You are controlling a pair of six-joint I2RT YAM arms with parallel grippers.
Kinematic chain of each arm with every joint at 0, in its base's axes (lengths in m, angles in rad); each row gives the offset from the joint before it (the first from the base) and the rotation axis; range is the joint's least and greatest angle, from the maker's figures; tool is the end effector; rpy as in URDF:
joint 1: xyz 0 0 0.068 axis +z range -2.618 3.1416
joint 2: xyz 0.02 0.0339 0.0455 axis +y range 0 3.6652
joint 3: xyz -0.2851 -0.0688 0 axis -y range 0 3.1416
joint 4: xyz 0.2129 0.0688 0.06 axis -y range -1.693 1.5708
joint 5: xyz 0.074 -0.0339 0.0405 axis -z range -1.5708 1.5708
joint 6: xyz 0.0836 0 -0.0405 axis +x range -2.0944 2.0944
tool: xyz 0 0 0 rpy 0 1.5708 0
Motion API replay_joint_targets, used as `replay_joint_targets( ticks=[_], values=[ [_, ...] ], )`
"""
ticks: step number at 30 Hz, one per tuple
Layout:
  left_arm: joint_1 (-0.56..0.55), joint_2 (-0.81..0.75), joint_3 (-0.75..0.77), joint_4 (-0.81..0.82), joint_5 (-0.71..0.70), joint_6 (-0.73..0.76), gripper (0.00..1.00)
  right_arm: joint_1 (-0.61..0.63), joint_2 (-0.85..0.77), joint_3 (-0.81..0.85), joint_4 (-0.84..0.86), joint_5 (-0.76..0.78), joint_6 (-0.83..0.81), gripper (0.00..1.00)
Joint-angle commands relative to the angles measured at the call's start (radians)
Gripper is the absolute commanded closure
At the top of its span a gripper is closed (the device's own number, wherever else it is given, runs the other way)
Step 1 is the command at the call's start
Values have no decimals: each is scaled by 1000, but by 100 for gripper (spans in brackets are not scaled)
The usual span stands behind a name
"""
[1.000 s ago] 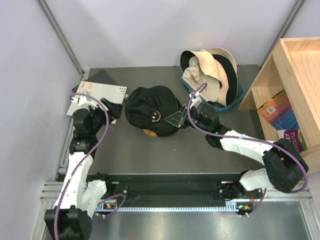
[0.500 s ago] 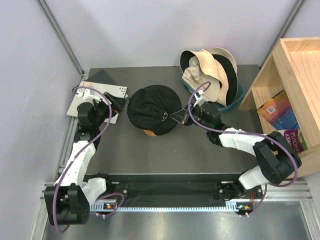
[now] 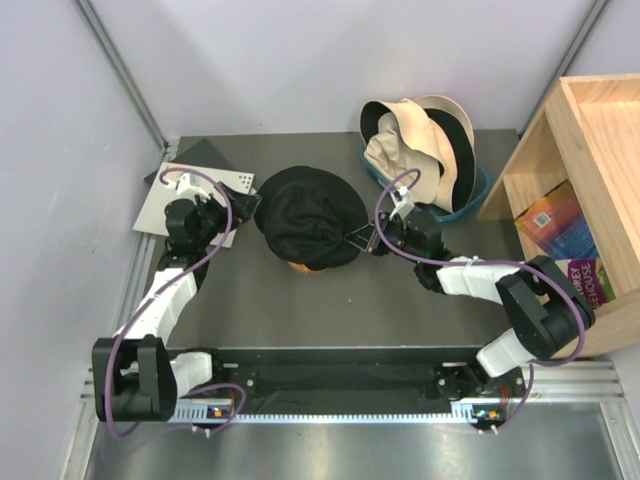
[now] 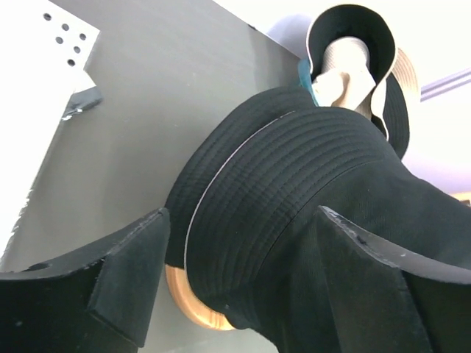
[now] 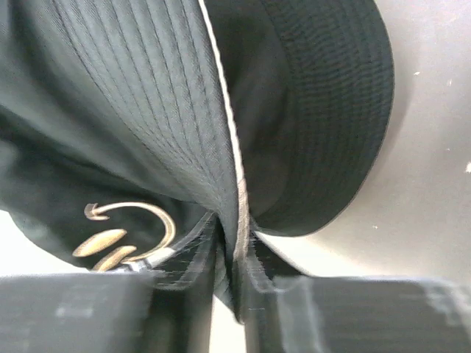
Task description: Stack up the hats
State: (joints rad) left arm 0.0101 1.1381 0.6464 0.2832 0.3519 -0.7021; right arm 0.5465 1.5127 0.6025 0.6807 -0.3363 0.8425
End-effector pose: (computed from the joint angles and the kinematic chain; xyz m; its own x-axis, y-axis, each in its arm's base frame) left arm 0.2659 -0.0261 0.2931 -0.3697 -0.6100 -0.7009 0.1165 0.7179 -0.6863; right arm 0.2679 0.1953 0.2320 -0.7004 0.3986 -0.5921 -0.3642 0.5139 0.7767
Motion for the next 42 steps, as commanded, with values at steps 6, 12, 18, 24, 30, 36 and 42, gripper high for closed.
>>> replay_joint_targets(
  ticks=[6,12,18,24,30,36,42],
  values=[
    [-7,127,-17,266,99,-36,23,-37,-89,37,-122,20,-101,34],
    [-7,187,-4,317,113,-63,24,-129,-209,68,-253,2,-236,21],
    [-7,219,19,261,75,-31,26,-180,-206,170,-259,-105,-387,18],
    [-35,209,10,241,44,-19,28,-180,-89,325,-231,-193,-491,17],
    [-53,233,18,248,38,-27,28,-181,64,454,-164,-266,-504,17],
    [-64,258,32,246,27,-20,29,-180,184,513,-96,-371,-455,20],
    [-73,273,47,237,19,-11,29,-180,222,479,19,-464,-369,28]
  ],
)
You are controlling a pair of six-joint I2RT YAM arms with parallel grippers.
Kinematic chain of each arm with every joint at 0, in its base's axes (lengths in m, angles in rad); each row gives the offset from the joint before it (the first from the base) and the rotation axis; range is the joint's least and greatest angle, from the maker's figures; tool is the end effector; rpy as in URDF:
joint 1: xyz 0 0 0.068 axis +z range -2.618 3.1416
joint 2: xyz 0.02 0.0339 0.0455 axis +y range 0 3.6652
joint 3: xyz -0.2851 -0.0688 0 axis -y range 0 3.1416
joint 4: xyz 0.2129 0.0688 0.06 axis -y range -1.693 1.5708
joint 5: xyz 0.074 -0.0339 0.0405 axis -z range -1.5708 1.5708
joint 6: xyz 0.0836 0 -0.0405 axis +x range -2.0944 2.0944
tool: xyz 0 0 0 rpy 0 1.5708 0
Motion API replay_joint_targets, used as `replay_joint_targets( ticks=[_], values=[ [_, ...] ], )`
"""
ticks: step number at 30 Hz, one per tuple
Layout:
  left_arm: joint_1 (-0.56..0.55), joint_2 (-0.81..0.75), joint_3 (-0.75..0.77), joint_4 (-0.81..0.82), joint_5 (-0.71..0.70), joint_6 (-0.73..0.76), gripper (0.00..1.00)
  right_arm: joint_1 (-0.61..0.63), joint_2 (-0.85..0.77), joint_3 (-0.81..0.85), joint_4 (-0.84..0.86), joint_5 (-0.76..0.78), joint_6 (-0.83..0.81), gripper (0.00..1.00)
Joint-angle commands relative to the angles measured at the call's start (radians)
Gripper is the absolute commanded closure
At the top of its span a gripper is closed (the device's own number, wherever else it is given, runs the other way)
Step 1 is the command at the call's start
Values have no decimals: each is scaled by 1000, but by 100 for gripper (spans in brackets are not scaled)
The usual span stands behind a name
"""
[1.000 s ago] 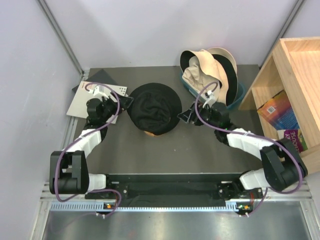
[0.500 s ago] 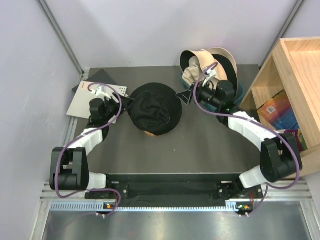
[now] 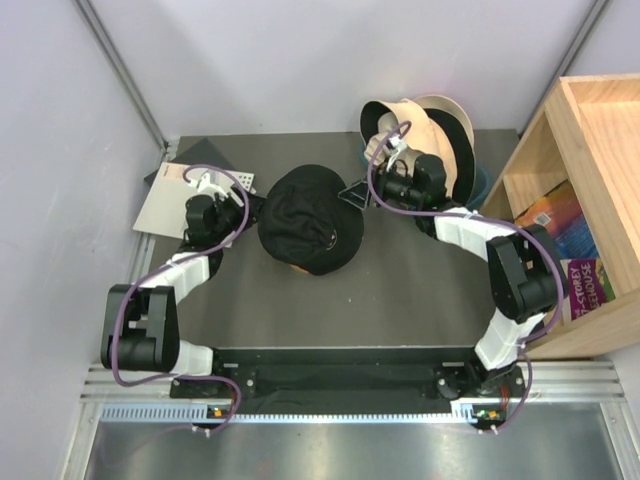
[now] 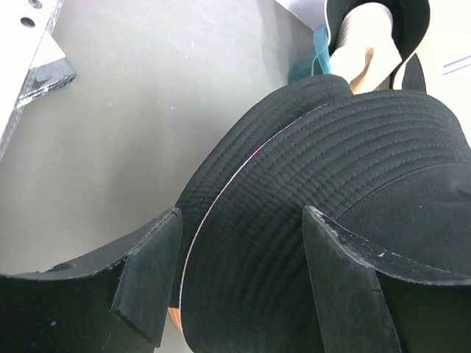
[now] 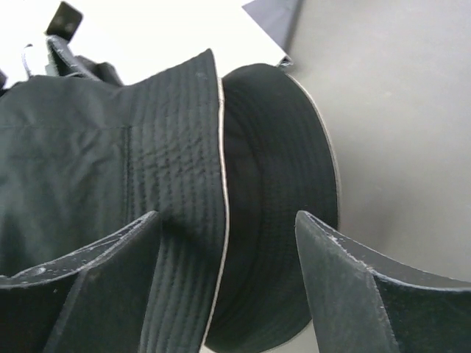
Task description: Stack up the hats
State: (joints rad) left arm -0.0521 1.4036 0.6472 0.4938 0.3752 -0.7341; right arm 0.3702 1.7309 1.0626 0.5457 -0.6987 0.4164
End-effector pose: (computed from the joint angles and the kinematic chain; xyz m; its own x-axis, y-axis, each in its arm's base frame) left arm 0.3131 -0.0470 0.2527 -0.4617 -0.6001 -0.6533 0.1247 0.6852 -0.7176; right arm 0.3597 0.1973 0.2932 -0.4570 0.1548 -0.8759 -0.7515 0.4595 0.4734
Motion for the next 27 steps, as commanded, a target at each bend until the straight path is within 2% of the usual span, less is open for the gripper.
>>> replay_joint_targets(
  ticks=[1,7,10,11,13,16,17,22,27],
  values=[
    [-12,11,48,26,-4,21,29,-4,4,14,167,-114,65,30],
    [-23,20,60,19,-15,29,30,-4,15,5,267,-150,162,34],
    [-29,20,62,15,-19,32,30,-4,33,11,261,-145,176,46],
    [-31,21,62,14,-21,33,30,-4,44,16,248,-142,174,54],
    [-35,21,62,8,-27,36,30,-4,53,33,193,-130,154,61],
    [-45,15,57,-1,-47,39,30,-4,71,45,151,-107,137,85],
    [-54,12,52,-1,-62,42,30,-4,73,45,136,-93,131,100],
    [-107,-14,6,15,-171,53,31,-4,78,51,24,69,47,100],
    [-153,8,-14,19,-265,38,31,-4,102,48,-43,137,9,100]
  ],
)
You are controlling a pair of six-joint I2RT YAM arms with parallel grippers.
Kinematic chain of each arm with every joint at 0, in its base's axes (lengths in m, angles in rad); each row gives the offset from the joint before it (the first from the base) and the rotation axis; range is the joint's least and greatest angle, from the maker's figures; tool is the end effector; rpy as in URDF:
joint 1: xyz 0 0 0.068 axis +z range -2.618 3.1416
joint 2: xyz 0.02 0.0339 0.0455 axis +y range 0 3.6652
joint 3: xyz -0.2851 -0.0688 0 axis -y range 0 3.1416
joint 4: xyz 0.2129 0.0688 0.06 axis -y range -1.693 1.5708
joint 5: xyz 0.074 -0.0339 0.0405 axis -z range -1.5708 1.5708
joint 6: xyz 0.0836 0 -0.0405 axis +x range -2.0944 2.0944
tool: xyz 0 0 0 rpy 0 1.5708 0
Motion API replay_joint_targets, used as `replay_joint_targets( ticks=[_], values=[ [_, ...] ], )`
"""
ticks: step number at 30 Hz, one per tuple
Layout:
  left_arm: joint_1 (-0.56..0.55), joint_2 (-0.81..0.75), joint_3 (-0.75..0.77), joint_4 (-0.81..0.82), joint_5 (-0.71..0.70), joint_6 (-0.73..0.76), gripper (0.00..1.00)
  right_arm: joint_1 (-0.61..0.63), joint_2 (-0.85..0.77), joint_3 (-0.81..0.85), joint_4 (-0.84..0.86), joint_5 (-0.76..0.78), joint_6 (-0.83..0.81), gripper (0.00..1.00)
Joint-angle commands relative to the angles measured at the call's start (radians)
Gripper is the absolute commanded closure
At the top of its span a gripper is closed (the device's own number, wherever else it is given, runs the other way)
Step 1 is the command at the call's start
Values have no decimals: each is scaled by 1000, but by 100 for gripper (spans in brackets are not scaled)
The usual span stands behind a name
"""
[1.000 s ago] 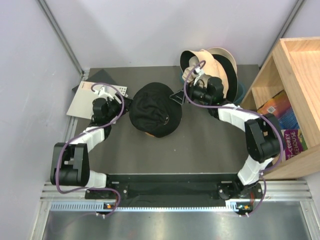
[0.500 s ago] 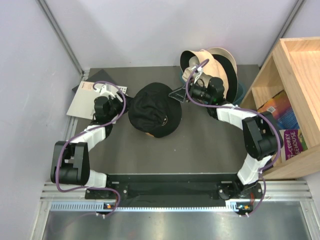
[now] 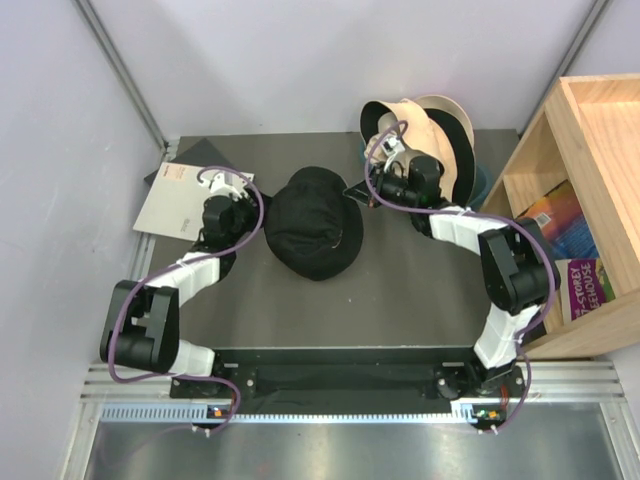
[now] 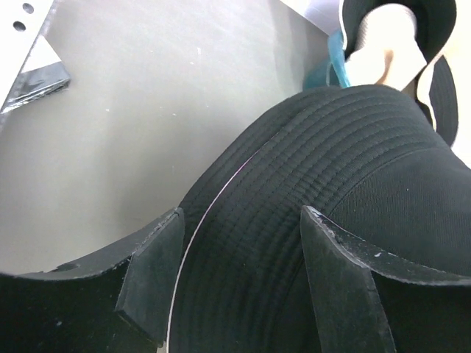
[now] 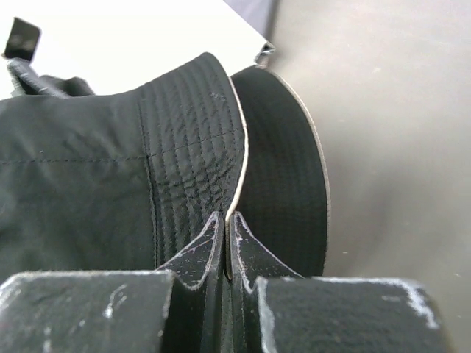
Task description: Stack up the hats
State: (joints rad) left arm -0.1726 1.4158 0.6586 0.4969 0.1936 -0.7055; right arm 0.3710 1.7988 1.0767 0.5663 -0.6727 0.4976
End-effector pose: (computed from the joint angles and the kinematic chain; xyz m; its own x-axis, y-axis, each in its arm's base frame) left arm 0.3152 -0.0713 0.2524 -0.4211 -0.5725 -0.7035 0.1033 0.7403 -0.6643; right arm 0.3740 0.2014 0.2739 -0.5363 0.1920 -0.8219 -0.6843 0.4713 0.5565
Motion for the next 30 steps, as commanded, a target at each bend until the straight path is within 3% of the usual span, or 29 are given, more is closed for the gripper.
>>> replay_joint_targets(
  ticks=[1,20,25,27,28,30],
  values=[
    [-37,-5,-28,14,-98,3,32,-6,40,29,-68,126,-73,100],
    [-42,51,-5,-20,-174,29,32,-6,76,20,-154,265,-85,100],
    [-38,-14,38,-165,-230,73,25,-6,42,46,-204,265,-90,99],
    [-36,-69,52,-221,-269,93,20,-6,13,52,-226,262,-94,86],
    [-34,-92,61,-240,-278,103,17,-6,4,58,-233,263,-102,72],
    [-31,-159,68,-302,-301,126,14,-9,-31,65,-253,262,-103,57]
  ],
)
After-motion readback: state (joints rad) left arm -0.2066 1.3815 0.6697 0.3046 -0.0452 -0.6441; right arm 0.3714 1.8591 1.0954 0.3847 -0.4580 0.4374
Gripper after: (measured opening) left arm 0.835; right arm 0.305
